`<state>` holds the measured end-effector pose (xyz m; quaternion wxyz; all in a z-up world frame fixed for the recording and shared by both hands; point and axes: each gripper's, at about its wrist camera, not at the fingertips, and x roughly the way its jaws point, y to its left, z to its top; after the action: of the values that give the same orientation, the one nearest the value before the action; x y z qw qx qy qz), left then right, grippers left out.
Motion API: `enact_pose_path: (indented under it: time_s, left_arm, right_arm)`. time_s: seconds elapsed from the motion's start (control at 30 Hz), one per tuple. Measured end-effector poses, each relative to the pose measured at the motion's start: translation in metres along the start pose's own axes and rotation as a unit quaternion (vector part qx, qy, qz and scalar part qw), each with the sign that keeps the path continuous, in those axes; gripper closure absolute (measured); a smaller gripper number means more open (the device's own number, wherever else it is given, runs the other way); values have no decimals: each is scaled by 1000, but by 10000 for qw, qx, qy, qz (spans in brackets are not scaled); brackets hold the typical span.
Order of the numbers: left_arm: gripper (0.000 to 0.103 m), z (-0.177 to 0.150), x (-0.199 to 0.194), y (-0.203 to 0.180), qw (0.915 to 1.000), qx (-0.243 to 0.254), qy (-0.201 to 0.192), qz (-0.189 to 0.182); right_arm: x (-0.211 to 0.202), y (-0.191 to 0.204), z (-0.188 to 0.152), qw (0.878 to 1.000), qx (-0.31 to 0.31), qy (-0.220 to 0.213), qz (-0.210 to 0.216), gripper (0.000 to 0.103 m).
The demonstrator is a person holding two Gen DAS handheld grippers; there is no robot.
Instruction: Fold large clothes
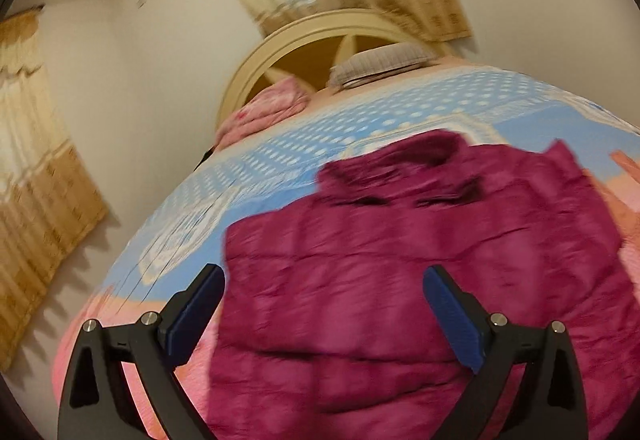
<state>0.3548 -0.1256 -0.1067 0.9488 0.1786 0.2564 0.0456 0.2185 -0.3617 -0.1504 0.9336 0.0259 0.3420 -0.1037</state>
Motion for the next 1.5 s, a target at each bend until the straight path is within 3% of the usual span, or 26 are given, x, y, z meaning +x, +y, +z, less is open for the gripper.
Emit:
enact_pose_path:
  time_s: [0.17,0.27,0.37,0.53,0.7,0.8,1.03,1.5]
  left_arm:
    - [3,-8,26,38,9990,-125,165,399]
    - [3,-11,53,54,9969,-267,483,562]
    - [3,-12,79,75,9931,-518,762,722]
    - [3,-3,111,99,9875,-723,896,1081]
    - [3,-8,153,111,9801,-929,1200,1282]
    - [3,-14,178,112,9753,-990,1460,1331]
    - [3,-30,195,100,9761,-872,1574,1219]
    - [3,-34,197,95,9767,-785,1639,1141]
  right_arm:
    - [-4,14,13,9997,-84,70,241,18]
    - [-6,31,31,9986,-81,116,516,22]
    - [-7,58,52,9974,-284,66,662,24]
    - [2,111,78,9950,-610,1,795,35]
    - [17,160,84,9908,-738,47,1134,40]
    - [45,183,80,9906,-883,237,1014,47]
    - [97,185,53,9899,-878,702,866,51]
    - [103,183,47,9903,-752,758,886,51]
